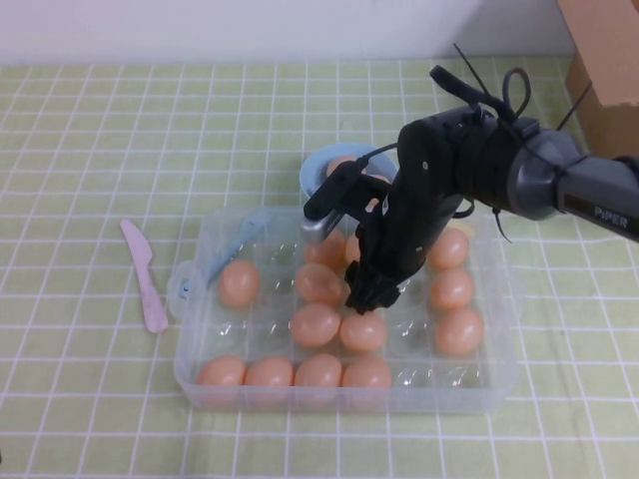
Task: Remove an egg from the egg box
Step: Pick up the egg from the plastic box, then place the egg in the bowl
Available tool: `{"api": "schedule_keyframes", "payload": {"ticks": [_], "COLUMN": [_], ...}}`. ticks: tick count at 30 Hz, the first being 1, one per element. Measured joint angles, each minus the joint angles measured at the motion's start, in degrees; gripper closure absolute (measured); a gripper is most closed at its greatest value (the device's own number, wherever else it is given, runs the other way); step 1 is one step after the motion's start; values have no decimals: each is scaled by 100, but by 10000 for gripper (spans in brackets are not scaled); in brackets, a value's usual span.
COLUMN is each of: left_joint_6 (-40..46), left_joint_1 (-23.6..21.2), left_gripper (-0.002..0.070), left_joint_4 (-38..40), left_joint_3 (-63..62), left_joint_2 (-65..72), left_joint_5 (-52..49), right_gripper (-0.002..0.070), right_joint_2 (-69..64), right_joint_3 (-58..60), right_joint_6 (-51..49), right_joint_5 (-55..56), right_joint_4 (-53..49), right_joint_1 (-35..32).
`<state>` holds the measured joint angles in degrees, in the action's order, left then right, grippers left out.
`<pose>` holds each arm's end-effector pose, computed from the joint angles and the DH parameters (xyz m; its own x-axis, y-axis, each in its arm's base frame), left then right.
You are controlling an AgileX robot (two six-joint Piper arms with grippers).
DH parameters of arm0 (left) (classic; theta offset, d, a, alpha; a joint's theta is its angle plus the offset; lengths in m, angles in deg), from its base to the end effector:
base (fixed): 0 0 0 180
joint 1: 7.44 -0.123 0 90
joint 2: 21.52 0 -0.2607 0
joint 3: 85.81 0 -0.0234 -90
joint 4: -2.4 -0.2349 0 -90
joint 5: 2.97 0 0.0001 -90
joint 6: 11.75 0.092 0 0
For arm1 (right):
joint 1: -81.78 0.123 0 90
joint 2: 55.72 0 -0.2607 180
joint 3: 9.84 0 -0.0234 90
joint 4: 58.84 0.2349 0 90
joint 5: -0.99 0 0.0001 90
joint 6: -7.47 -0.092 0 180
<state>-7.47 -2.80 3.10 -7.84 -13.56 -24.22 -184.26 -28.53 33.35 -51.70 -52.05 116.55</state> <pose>0.0621 -0.0054 0.1718 -0.2884 0.0869 -0.9536 0.1036 0.9929 0.0591 0.3393 0.2461 0.1819 -0.5079 -0.8018 -0.3149 -0.8392 0.5431 -0.0292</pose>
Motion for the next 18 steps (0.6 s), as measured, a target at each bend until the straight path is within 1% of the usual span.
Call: {"api": "schedule_keyframes", "payload": {"ticks": [1,7,11,14,18], "left_joint_6": [0,0,0,0,0], "left_joint_1": [0,0,0,0,0], "left_gripper": [679,680,679,679,680], "left_joint_4": [0,0,0,0,0], "left_joint_3": [0,0,0,0,0], "left_joint_2": [0,0,0,0,0], "left_joint_5": [0,0,0,0,0], "right_gripper": [311,309,309,309,309], "right_joint_2": [0,80,221,261,59], "right_joint_3": [-41,-873,-1599,-1881,-1928], "right_joint_6": [-13,-314,-544,-698,-775], "right_joint_5": [-64,-763,-754,-203,598], "right_joint_4": [-10,-77,-361,-717,-804], "right_joint_1": [0,13,37,-17,-248]}}
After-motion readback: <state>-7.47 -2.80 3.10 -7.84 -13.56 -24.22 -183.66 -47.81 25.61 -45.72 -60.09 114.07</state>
